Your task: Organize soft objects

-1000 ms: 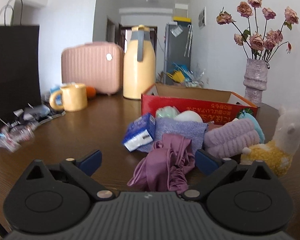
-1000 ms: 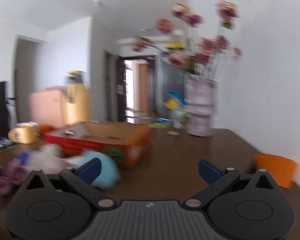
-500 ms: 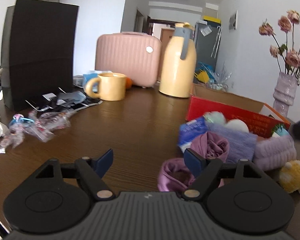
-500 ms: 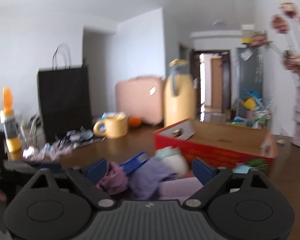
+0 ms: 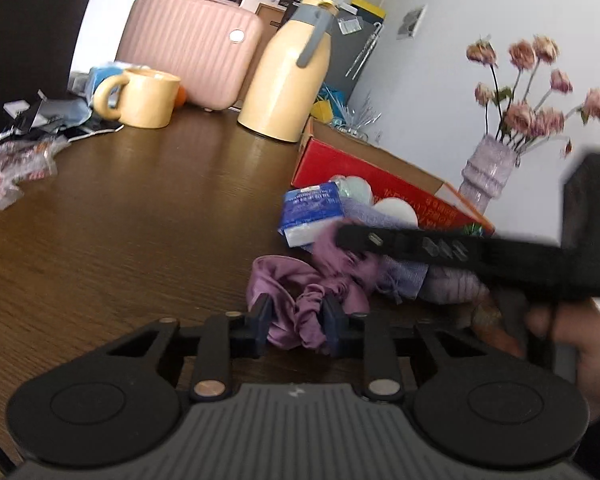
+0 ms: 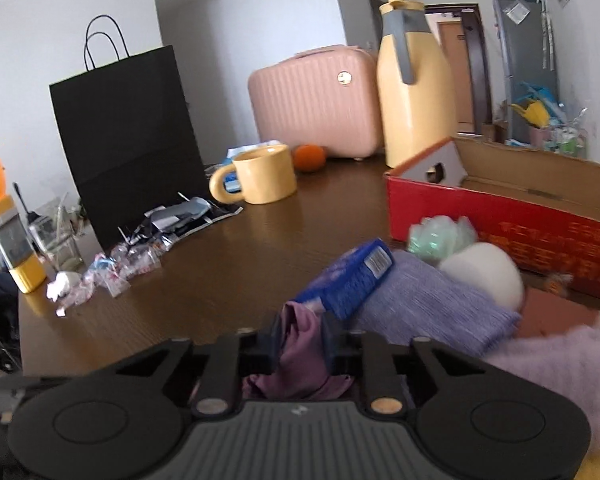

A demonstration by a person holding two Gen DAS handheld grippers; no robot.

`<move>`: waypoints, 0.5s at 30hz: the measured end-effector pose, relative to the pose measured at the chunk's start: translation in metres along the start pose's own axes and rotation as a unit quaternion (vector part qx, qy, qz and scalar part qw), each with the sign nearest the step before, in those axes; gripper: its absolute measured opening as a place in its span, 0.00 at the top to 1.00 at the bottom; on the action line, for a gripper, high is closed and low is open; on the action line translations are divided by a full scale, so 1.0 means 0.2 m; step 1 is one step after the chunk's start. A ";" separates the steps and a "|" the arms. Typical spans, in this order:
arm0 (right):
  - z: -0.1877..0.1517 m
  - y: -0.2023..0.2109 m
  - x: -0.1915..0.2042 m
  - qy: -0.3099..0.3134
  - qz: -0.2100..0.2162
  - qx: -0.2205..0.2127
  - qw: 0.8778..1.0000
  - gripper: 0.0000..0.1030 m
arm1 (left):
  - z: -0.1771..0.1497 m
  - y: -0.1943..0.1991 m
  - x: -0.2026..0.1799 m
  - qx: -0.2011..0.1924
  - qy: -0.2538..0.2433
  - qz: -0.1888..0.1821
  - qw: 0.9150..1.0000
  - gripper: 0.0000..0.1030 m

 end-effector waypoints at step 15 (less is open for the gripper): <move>-0.49 0.79 -0.01 -0.142 -0.085 -0.024 0.986 0.88 | -0.16 0.24 -0.21 0.033 0.001 -0.108 0.994 0.84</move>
Point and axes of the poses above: each gripper's, at about its wrist camera, not at the fingertips, and y roughly against the way its jaws point, x to its left, z to its top, the point moved 3 cm from there along -y, roughly the way its jaws point, and after that the axes turned 7 degrees about -z, right-handed, at the moved point
